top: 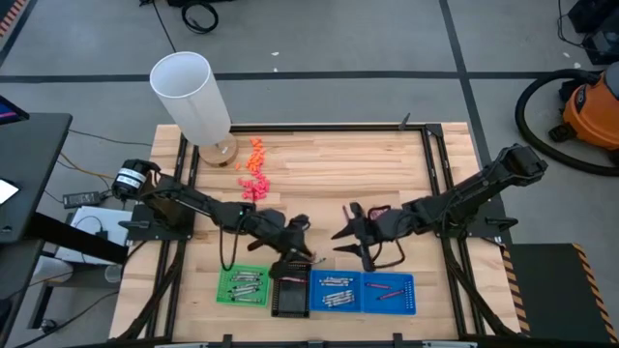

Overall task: Sort crayons
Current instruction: Put the pink crayon into the black bin

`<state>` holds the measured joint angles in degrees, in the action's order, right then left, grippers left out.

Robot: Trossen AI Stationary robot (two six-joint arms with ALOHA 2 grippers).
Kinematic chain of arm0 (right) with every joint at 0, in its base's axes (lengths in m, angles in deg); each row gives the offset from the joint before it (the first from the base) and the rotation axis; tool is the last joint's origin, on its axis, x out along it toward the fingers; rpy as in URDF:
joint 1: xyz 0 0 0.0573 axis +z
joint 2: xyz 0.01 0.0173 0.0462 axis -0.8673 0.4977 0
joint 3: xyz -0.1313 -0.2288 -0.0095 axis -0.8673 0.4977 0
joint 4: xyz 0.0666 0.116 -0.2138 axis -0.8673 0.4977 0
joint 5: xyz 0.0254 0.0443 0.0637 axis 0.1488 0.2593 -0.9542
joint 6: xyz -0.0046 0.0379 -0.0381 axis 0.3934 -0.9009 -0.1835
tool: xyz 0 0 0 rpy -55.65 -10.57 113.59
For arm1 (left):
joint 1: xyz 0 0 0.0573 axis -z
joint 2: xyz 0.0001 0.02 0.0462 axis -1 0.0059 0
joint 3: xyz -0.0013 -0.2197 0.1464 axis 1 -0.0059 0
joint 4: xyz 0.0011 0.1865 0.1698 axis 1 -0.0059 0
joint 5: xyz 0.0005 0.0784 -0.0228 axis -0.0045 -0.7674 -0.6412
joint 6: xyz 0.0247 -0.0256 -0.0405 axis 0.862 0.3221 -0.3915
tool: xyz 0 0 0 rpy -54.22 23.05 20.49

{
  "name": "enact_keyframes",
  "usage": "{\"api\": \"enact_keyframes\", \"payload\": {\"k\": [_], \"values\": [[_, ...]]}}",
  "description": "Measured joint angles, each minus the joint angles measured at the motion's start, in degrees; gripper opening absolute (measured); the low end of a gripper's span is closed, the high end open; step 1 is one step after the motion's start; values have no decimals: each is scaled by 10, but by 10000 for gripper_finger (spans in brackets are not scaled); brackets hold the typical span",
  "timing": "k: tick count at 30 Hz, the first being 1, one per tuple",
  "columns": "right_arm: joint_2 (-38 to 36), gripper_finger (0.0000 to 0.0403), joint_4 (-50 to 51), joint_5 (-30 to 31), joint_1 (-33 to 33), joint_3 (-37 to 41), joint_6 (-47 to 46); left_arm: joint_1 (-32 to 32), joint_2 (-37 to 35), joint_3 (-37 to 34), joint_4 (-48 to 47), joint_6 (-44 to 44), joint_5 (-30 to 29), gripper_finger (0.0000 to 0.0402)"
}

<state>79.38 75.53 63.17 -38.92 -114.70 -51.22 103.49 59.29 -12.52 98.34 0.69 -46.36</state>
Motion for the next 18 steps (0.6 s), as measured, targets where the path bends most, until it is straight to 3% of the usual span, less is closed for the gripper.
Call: {"api": "enact_keyframes", "payload": {"k": [3,5,11,13,18], "values": [[0,149,27,20,12,0,-13,1,0,0,-39,-36,96,55],[0,148,34,41,19,0,-11,6,-1,0,-69,-39,116,50],[0,148,34,81,26,0,9,35,4,0,-115,-1,93,48],[0,148,34,83,27,0,15,51,6,-1,-135,51,85,48],[0,148,33,84,26,0,21,95,5,-1,-149,231,-1,48]]}}
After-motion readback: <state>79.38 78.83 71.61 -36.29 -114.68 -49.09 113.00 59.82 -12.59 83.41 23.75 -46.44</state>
